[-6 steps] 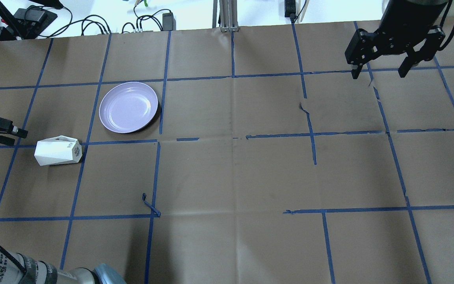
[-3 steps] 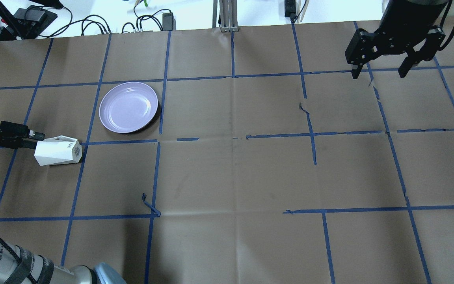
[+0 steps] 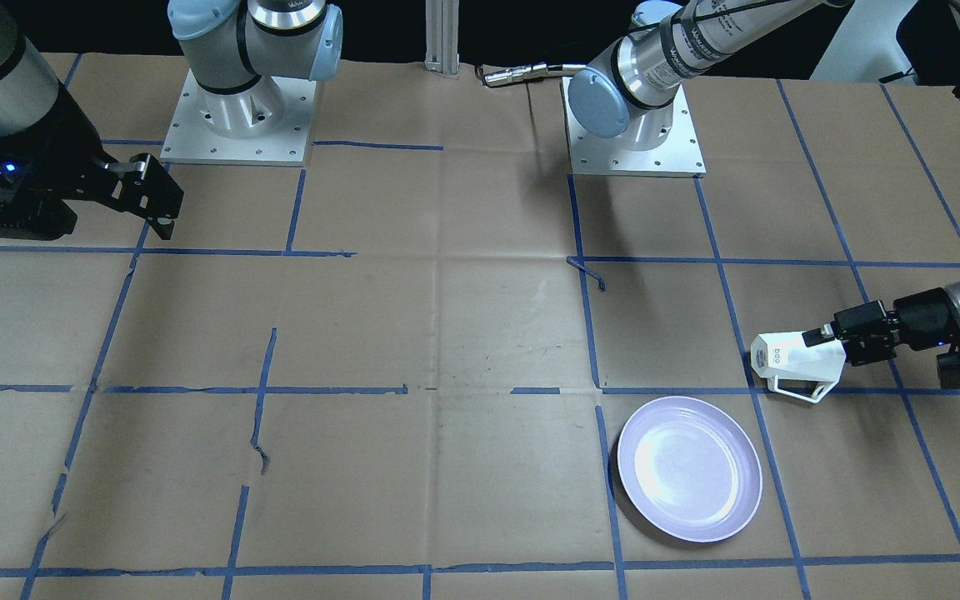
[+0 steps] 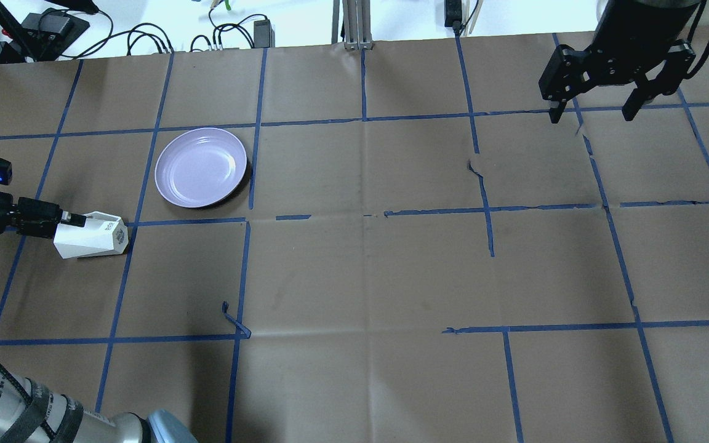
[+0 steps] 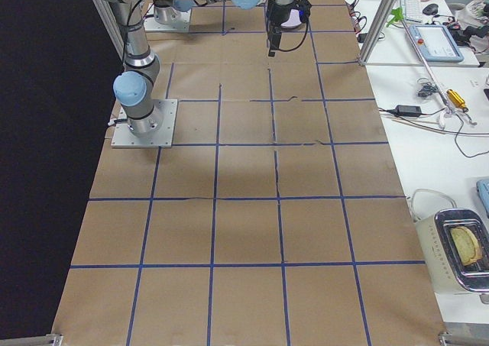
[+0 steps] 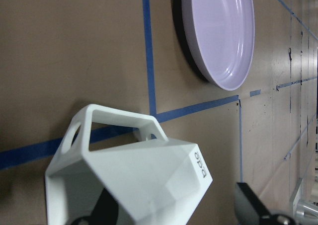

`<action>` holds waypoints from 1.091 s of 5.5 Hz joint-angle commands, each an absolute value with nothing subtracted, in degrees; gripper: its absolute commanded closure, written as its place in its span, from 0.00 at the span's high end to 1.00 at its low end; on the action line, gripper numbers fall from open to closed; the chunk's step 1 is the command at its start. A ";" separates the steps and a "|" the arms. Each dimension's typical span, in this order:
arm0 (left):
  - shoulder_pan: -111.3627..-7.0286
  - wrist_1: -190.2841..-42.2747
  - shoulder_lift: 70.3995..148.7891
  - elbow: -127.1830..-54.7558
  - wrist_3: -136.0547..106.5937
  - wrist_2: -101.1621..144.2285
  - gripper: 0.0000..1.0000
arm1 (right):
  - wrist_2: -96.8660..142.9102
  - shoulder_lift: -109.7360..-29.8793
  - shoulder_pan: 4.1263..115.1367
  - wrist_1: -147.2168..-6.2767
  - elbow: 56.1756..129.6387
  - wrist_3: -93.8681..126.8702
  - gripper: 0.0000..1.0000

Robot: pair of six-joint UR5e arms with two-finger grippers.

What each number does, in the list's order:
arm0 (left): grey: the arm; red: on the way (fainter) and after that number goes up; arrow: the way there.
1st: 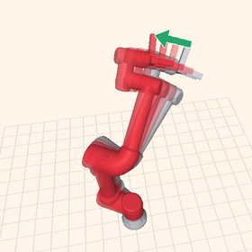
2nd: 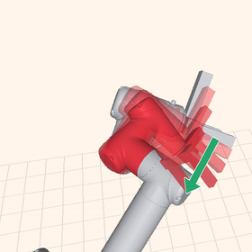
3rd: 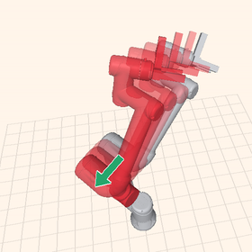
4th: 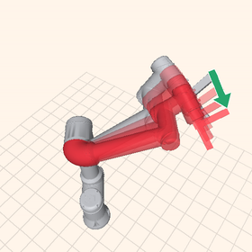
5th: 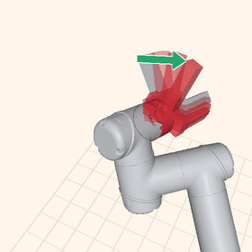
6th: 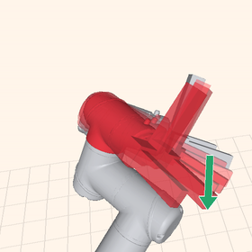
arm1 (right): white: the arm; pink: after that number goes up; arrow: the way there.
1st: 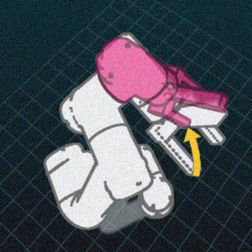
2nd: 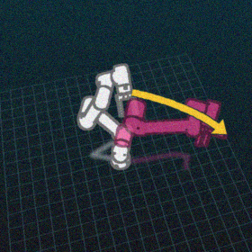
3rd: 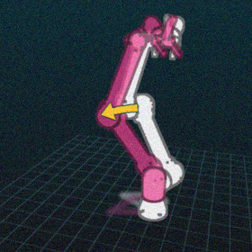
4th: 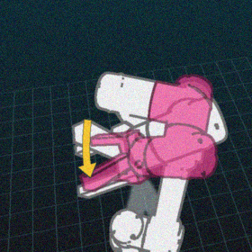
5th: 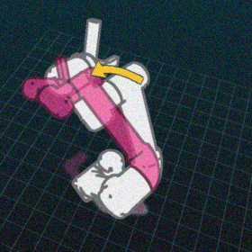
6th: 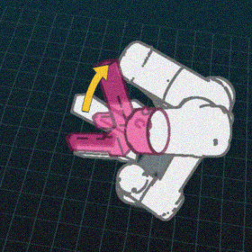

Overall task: Flip cup and place on plate
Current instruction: 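Lift the mug with the left gripper and rotate it upright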

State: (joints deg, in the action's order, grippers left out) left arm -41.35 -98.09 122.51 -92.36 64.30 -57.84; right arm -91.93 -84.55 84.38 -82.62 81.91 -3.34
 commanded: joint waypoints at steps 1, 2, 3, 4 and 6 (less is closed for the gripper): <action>-41.22 -101.75 120.86 -90.54 63.73 -58.44 0.00 | -91.93 -84.55 84.38 -82.62 81.91 -3.34 1.00; -41.31 -104.04 118.41 -89.22 63.20 -58.53 0.00 | -91.93 -84.55 84.38 -82.62 81.91 -3.34 1.00; -42.09 -105.89 113.86 -88.25 59.71 -58.62 0.00 | -91.93 -84.55 84.38 -82.62 81.91 -3.34 1.00; -43.14 -105.56 110.60 -88.16 58.63 -58.80 0.00 | -91.93 -84.55 84.38 -82.62 81.91 -3.34 1.00; -52.76 -99.37 102.17 -87.80 50.32 -66.30 0.00 | -91.93 -84.55 84.38 -82.62 81.91 -3.34 1.00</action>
